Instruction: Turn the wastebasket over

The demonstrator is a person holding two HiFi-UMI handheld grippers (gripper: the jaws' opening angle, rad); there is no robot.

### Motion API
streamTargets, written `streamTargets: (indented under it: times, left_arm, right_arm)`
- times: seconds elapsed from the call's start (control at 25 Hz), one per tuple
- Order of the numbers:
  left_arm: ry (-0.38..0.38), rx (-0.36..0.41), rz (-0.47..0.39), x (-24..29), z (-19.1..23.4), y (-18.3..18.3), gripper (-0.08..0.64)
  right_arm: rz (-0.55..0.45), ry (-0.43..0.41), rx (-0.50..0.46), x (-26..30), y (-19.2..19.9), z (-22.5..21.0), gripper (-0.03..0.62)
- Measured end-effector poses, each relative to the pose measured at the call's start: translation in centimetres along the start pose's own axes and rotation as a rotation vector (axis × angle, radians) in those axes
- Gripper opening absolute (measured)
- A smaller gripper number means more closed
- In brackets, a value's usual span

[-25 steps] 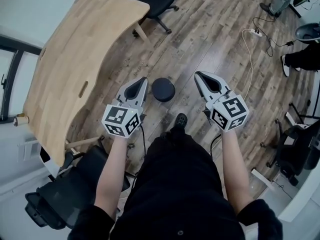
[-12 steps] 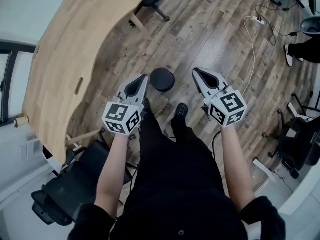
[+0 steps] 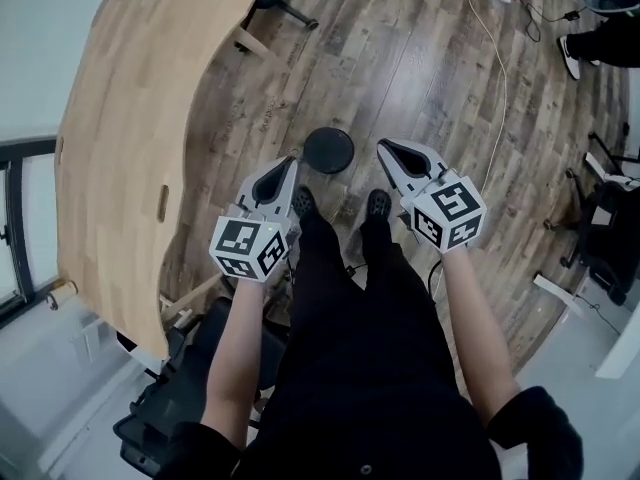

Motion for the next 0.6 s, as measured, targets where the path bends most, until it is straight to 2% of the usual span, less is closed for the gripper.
streamTargets:
  times: [0.24,0.6]
  left_arm:
    - [0.075,-0.022,0.085,1.0,1.9,3.2,0.018]
    - [0.136,-0.047,0.165,5.0,3.3,8.0,0.018]
  right_arm:
    - [0.044,0.051,0.061,2.0,3.5,1.4,0.034]
    - [0.134,0.077,0.058,5.9,8.2,0.8,0.034]
Point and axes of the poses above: the fingertips, and each gripper's own axes: x forward along the fingers, z to its left, y out of its underside, the point moved 2 cm from there along -x, backward along the fingers, and after that the axes turned 7 degrees about z, right-handed, at the moved point
